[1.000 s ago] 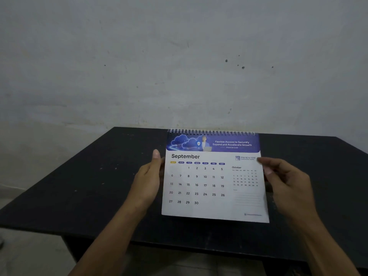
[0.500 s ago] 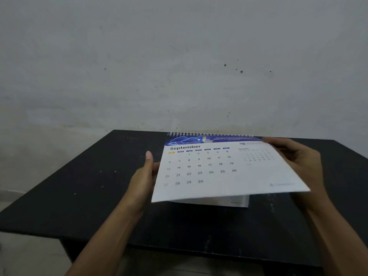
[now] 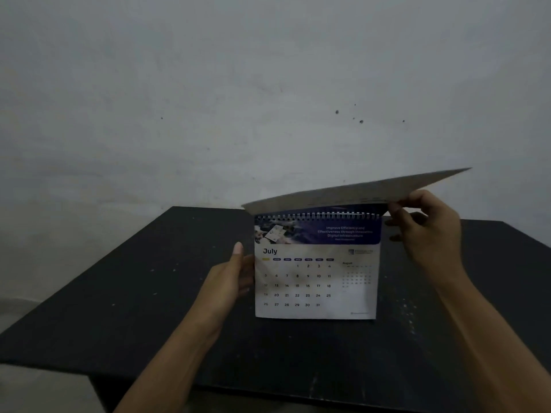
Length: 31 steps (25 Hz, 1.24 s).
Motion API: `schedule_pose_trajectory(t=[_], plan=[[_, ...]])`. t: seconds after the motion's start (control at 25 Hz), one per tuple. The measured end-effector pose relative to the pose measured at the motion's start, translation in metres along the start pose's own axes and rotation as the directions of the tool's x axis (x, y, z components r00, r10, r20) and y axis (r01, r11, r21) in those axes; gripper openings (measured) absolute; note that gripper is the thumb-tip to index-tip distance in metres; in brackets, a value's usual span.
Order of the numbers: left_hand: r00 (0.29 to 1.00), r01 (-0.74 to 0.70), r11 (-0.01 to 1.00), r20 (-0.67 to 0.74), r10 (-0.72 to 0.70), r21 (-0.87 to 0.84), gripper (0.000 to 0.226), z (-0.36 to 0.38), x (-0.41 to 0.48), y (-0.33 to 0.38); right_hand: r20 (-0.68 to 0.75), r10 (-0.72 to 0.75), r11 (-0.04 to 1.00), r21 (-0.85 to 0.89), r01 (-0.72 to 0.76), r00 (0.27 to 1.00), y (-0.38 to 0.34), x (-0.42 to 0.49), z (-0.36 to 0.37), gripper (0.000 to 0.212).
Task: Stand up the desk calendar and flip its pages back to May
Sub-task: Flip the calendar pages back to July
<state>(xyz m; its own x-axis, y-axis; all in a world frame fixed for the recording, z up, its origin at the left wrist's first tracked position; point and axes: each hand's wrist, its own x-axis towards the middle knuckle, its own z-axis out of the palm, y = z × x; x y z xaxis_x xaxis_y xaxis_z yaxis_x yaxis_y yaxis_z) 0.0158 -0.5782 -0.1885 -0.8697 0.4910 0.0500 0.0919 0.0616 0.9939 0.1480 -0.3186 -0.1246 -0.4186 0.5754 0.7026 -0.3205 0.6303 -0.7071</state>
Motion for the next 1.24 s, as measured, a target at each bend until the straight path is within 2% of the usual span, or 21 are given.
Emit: schedule_pose_trajectory(t=[0.12, 0.28, 0.44, 0.6, 1.24], plan=[[0.999, -0.024, 0.999, 0.023, 0.024, 0.029, 0.042, 0.000, -0.001, 0.001, -0.002, 0.005, 1.000, -0.007, -0.005, 1.000, 0.000, 0.005, 0.001, 0.019], [0.998, -0.062, 0.995, 0.019, 0.060, 0.079, 0.033, 0.004, -0.002, 0.000, -0.004, 0.008, 0.996, -0.091, -0.009, 1.000, 0.005, 0.009, 0.002, 0.002], [0.994, -0.104, 0.990, -0.007, 0.105, 0.095, 0.020, 0.007, -0.001, -0.001, -0.016, 0.020, 0.994, -0.103, -0.021, 1.000, 0.007, 0.015, 0.004, 0.008], [0.991, -0.131, 0.983, 0.014, 0.130, 0.130, 0.035, 0.008, -0.004, 0.007, -0.020, 0.024, 0.993, -0.114, -0.026, 1.000, 0.008, 0.018, 0.004, 0.010], [0.988, -0.156, 0.976, 0.007, 0.157, 0.151, 0.050, 0.011, -0.004, 0.010, -0.094, 0.050, 0.994, -0.093, -0.059, 0.994, 0.020, 0.030, 0.011, 0.016]])
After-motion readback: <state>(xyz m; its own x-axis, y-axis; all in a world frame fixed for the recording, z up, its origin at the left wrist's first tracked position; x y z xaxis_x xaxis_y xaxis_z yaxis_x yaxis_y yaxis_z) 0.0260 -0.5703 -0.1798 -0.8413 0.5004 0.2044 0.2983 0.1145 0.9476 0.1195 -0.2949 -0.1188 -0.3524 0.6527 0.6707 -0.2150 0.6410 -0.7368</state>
